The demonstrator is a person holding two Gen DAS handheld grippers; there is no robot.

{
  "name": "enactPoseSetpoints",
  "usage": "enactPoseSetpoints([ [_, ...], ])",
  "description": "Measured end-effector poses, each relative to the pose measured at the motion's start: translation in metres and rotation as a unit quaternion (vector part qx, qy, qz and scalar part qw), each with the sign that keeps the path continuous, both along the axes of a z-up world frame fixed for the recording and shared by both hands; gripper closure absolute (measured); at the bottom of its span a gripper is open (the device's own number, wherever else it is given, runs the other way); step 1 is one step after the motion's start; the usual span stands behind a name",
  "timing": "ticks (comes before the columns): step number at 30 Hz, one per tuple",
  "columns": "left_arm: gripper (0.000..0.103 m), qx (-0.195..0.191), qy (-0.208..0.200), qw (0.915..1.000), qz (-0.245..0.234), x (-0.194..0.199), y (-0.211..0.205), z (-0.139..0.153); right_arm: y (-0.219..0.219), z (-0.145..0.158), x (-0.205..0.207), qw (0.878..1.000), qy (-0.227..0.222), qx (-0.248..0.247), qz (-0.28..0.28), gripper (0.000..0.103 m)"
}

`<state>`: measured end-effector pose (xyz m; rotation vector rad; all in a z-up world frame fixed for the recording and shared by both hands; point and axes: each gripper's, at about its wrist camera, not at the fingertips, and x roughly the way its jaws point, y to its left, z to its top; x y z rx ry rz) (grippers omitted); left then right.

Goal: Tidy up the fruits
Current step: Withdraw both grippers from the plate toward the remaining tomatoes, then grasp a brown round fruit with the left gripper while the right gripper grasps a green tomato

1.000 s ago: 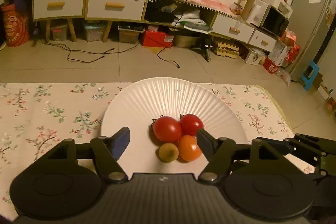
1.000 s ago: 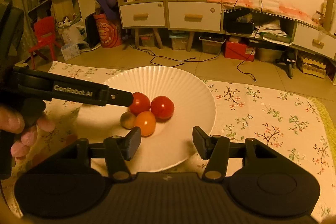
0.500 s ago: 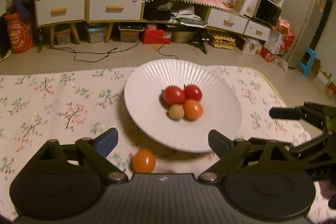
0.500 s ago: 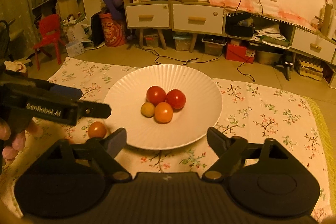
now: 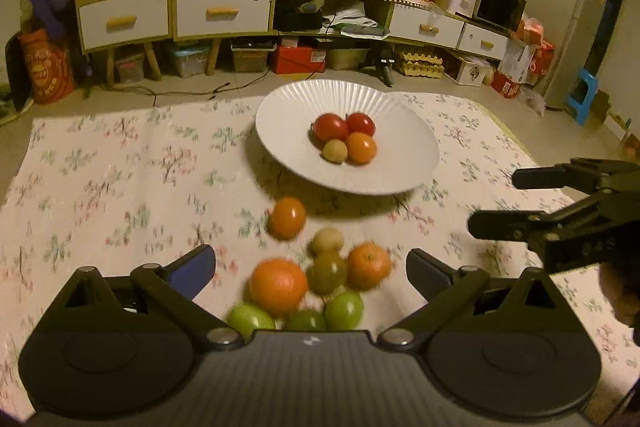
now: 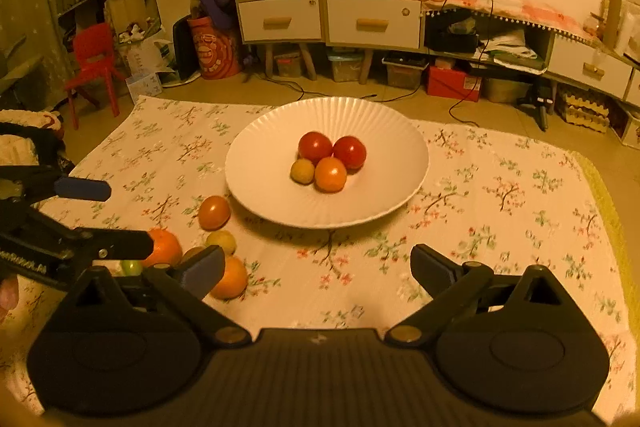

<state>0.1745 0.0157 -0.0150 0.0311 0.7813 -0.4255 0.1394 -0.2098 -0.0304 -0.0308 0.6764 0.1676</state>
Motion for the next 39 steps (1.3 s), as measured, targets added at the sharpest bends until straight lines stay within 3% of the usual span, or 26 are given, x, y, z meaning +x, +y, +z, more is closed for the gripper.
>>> enactPoseSetpoints([
  [16, 0.004, 0.015, 0.006, 0.9998, -0.007, -0.040, 0.023, -0.022, 0.023, -0.006, -0.033, 0.999, -0.029, -0.005, 0.024, 0.000],
  [27, 0.004, 0.028, -0.003, 0.9995, -0.010, -0.055, 0.036, -0.039, 0.044, -0.029, -0.047, 0.998, -0.016, -0.024, 0.059, 0.000],
  [34, 0.004, 0.052, 0.011, 0.9986, -0.007, -0.054, 0.041, -0.057, 0.054, -0.043, -0.050, 0.997, -0.006, -0.038, 0.073, 0.000],
  [39, 0.004, 0.043, 0.035, 0.9984, -0.009, -0.054, 0.040, -0.064, 0.060, -0.056, -0.050, 0.995, 0.011, -0.053, 0.081, 0.000],
])
